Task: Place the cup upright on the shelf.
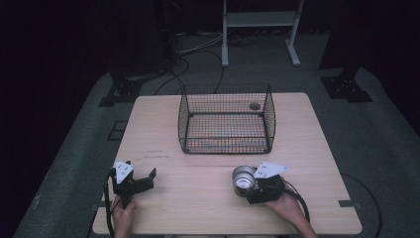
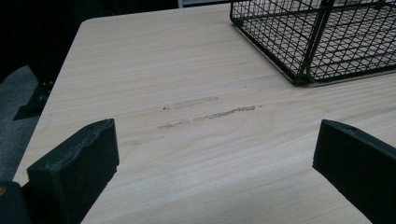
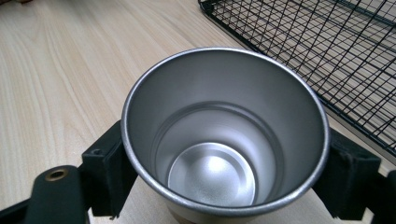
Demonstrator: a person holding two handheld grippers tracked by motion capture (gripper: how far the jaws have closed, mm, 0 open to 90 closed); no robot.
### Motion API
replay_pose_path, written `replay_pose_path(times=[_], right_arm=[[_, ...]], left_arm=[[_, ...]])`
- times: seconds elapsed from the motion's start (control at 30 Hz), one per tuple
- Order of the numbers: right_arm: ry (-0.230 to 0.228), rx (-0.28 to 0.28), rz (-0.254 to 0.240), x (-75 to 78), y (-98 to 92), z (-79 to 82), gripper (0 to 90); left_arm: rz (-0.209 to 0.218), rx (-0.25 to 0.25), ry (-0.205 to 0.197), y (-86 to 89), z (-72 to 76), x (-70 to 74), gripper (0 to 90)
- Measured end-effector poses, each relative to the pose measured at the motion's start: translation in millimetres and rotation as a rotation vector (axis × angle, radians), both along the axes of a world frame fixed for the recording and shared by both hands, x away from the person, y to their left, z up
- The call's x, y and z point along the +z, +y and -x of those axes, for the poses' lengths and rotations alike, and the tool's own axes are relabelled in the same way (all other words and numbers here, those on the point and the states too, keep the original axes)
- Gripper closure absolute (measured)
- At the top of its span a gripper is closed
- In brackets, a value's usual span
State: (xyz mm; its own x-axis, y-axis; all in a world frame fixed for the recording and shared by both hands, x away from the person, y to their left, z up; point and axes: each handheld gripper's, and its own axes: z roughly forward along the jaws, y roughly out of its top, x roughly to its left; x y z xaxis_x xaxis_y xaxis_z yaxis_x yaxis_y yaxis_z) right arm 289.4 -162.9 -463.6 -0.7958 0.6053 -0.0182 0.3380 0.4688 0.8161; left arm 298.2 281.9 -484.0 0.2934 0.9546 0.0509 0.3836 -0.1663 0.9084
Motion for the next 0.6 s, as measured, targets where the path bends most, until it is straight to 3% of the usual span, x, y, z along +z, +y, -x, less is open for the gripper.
replay_pose_path(times=[0.27,0.6], right_arm=[[0.0,-0.011,-0.002,1.2,-1.8,0.3,18.0],[0.021,-0.026,-0.059,11.2,-14.5,-3.0,18.1]], left_arm=[[0.0,0.0,0.0,0.1,0.1,0.0,0.0],[0.0,0.0,0.001,-0.1,0.1,0.0,0.0]])
